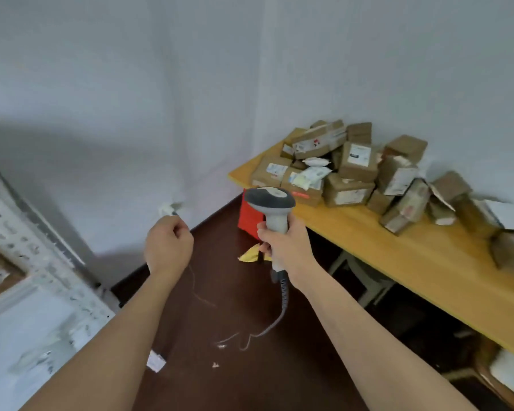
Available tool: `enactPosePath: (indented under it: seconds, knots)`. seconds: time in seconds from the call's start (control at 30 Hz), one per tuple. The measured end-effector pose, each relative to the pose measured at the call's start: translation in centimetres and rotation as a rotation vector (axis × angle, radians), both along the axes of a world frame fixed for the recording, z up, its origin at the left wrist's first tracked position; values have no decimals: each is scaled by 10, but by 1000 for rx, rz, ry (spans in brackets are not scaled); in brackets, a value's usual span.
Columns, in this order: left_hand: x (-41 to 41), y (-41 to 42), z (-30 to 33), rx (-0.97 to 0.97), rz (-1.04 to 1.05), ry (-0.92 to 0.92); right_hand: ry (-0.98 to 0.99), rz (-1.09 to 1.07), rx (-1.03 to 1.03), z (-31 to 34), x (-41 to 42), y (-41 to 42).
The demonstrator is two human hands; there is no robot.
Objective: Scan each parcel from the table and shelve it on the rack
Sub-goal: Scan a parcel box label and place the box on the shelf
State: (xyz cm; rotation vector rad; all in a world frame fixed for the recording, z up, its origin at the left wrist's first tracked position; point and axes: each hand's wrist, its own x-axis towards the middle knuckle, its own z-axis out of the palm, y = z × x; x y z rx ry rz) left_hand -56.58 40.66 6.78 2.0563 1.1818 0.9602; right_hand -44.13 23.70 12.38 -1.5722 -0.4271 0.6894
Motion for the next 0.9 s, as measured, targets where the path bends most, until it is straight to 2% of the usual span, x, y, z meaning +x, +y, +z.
enactPosePath:
  seconds: [0.1, 0.3, 0.5, 0.67, 0.8, 0.9]
  knots:
    - [96, -39, 0, -32, -61, 6, -14, -77, -21, -1, 75, -55]
    - [285, -152, -11, -224, -362, 26, -29, -315, -143, 2, 223, -179]
    - [409, -234, -30, -368, -658, 192, 24, -558, -154, -8, 318, -251]
    - [499, -250, -63, -405, -703, 312, 81, -651, -203, -32, 386, -279]
    - [573, -259, -93, -512, -681, 461, 119, -690, -226, -48, 439, -283]
    - [620, -265, -109, -475, -646, 591, 162, -710, -243, -57, 476, -282]
